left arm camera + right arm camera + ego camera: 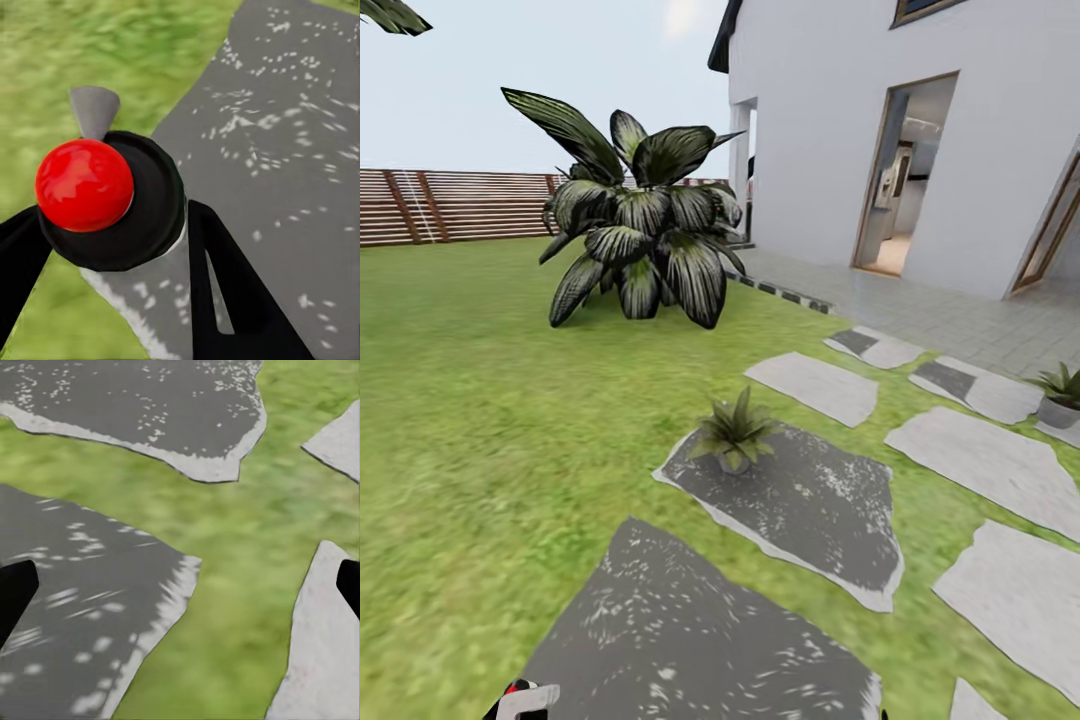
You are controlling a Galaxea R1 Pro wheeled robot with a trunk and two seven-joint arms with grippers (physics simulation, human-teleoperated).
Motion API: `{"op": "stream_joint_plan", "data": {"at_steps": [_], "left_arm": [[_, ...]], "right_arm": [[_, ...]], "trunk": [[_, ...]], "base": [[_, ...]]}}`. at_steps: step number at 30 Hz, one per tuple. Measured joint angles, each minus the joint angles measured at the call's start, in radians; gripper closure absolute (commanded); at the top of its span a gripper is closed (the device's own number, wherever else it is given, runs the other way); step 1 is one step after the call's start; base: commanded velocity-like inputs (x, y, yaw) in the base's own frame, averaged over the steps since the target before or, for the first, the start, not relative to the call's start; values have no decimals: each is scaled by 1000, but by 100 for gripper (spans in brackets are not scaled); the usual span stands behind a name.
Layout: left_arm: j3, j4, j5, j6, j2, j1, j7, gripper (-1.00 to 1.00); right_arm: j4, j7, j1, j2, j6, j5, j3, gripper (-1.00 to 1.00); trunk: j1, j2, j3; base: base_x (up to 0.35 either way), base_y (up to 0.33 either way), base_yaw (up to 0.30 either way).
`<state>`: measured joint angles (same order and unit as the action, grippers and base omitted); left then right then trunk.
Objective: Pick up the pesticide atomizer in the garden and spray insectifuge to fully cover both potted plants in the garden.
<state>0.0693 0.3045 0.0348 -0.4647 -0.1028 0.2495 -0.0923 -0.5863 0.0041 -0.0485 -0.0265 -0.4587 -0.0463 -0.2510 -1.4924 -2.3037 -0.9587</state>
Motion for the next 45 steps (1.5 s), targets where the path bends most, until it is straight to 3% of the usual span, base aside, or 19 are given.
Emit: {"op": "stream_joint_plan", "data": {"at_steps": [13,22,45], "left_arm": [[0,-1,-1,0,0,0,0,100],[-1,-1,-1,0,-1,-1,0,100],[-1,-2,-1,0,-1,-2,-1,100]], "right_arm": [[-1,1,0,0,0,-1,2,-100],[-1,1,0,0,0,-1,2,-100],[-2,1,0,5,-1,2,5,-100]], "trunk": [[0,0,0],[0,0,4],[0,0,6]], "base": [[270,109,-250],[61,1,-254],[317,0,-15]]}}
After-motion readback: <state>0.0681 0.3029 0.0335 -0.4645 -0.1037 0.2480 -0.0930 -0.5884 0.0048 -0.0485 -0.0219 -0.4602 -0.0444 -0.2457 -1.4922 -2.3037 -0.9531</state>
